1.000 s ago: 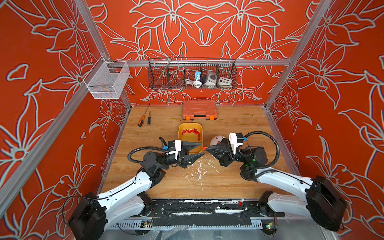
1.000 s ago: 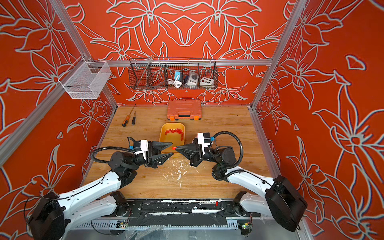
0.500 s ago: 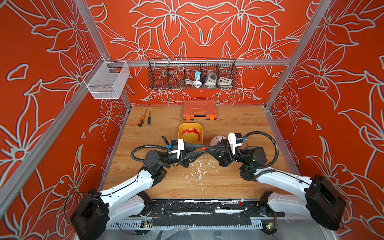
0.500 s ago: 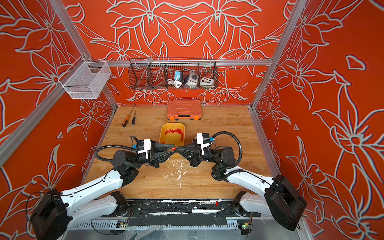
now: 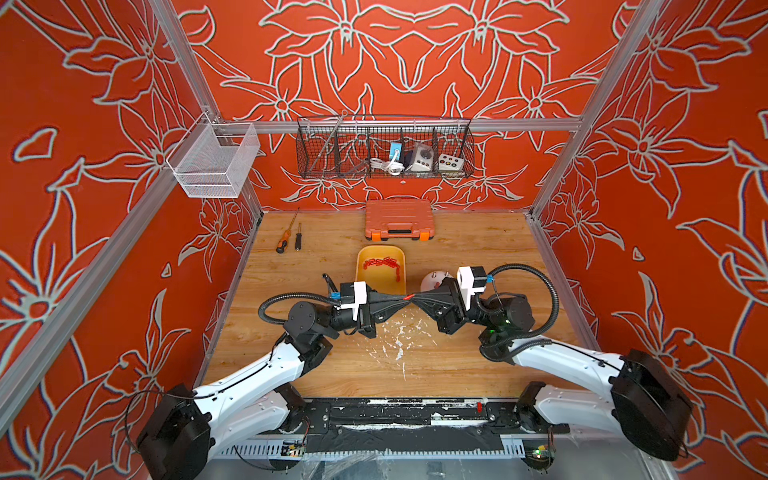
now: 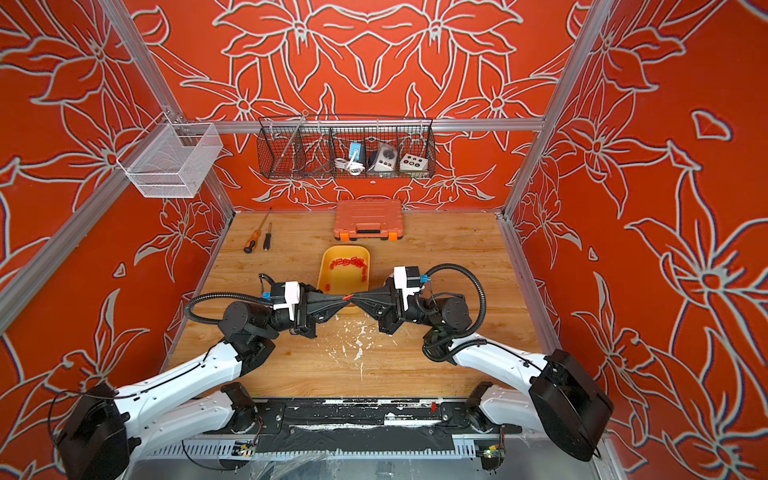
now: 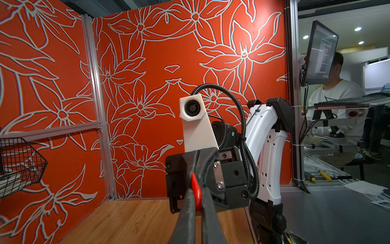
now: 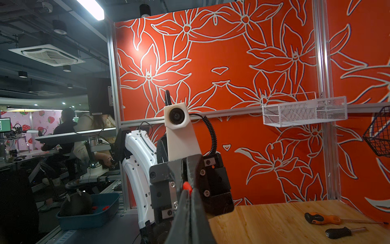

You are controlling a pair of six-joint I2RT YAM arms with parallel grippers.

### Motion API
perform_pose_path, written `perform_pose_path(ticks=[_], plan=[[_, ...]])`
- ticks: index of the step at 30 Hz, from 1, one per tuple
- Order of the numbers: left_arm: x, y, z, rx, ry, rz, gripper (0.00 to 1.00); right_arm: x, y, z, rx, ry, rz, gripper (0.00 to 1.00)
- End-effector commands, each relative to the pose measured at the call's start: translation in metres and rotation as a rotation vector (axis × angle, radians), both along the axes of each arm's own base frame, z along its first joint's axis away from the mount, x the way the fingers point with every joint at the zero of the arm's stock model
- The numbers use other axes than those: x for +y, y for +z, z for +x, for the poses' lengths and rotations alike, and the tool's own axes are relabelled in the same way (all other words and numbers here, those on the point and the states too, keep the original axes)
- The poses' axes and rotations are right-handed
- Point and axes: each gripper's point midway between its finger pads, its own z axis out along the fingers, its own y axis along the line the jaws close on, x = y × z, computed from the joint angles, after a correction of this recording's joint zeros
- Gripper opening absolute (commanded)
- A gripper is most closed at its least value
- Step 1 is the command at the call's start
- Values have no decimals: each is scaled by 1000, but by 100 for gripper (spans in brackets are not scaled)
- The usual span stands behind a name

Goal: Cover the protruding screws with screw protection sleeves
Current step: Pick up the screw protection sleeve from the center of the board.

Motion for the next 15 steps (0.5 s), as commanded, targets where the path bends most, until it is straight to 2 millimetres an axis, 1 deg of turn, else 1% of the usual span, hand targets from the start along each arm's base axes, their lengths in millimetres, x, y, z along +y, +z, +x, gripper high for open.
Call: perform_pose_path(ticks=[1, 2, 3, 4, 5, 7, 8, 10, 12, 13, 15], plan=[[5, 15, -5, -41, 16, -21, 0, 0, 7, -7, -48, 26, 5, 1], [4, 14, -2, -18, 21, -1, 0, 2, 4, -6, -50, 25, -18, 17], [2, 11, 2, 21, 31, 30, 0, 4, 1, -5, -48, 15, -47, 35], [0, 5, 6, 64, 42, 73, 0, 5, -2, -2, -42, -9, -77, 45], [-1, -3, 8, 92, 50, 117, 0, 5, -5, 0, -39, -35, -105, 50], [3, -23, 11, 147, 96, 175, 0, -2, -13, 2, -58, -115, -176, 68], [8, -29, 12, 164, 122, 175, 0, -6, -20, 4, -65, -162, -223, 70], [16, -45, 13, 212, 166, 186, 0, -20, -36, 10, -104, -305, -341, 71], [21, -57, 16, 285, 202, 245, 0, -35, -53, 14, -142, -423, -463, 73], [22, -63, 16, 324, 207, 282, 0, -44, -59, 14, -168, -473, -520, 72], [24, -69, 14, 414, 202, 316, 0, -54, -71, 8, -218, -515, -616, 72]])
